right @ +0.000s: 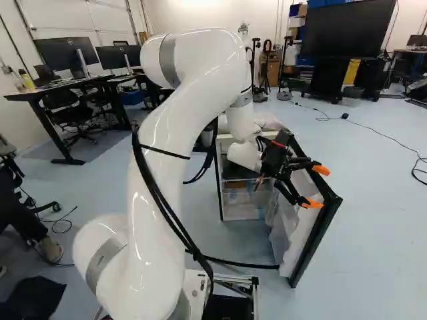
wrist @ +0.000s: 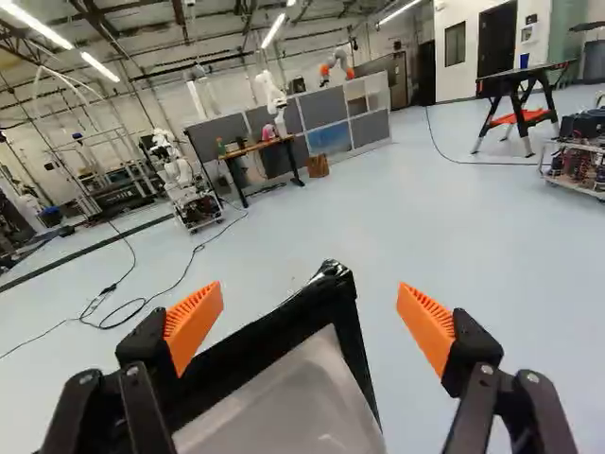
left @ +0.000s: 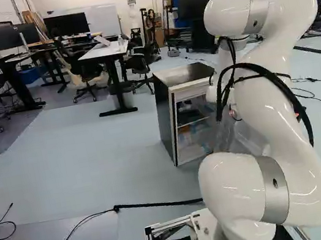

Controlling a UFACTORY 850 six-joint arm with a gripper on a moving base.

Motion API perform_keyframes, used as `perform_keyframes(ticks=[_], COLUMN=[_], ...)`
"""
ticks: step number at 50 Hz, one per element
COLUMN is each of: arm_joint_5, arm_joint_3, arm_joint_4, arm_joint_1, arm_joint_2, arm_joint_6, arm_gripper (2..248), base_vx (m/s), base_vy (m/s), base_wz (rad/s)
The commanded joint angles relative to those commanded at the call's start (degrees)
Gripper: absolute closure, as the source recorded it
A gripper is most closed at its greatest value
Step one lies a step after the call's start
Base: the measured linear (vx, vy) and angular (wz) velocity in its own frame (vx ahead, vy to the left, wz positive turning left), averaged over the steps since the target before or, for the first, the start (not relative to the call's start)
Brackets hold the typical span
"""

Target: Open the fridge door

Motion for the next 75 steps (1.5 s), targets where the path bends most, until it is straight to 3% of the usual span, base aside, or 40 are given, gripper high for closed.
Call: perform_keyframes(ticks=[12, 32, 53, 75], arm_joint_5=[-1.1, -1.3, -1.3, -1.3], arm_joint_3=[-3.3, -3.5, 2.5, 10.7], arm_joint_4=[0.0, 0.0, 0.0, 0.0], arm_joint_1=[-2.4, -2.5, 0.4, 4.6], arm_joint_2=[-1.7, -1.8, 1.5, 9.5], arm_joint_6=[0.0, 0.0, 0.0, 0.0], arm_gripper=[3, 3, 3, 3], base_vx=[0.0, 0.0, 0.0, 0.0], base_vy=[0.0, 0.0, 0.0, 0.0], base_wz=[0.0, 0.0, 0.0, 0.0])
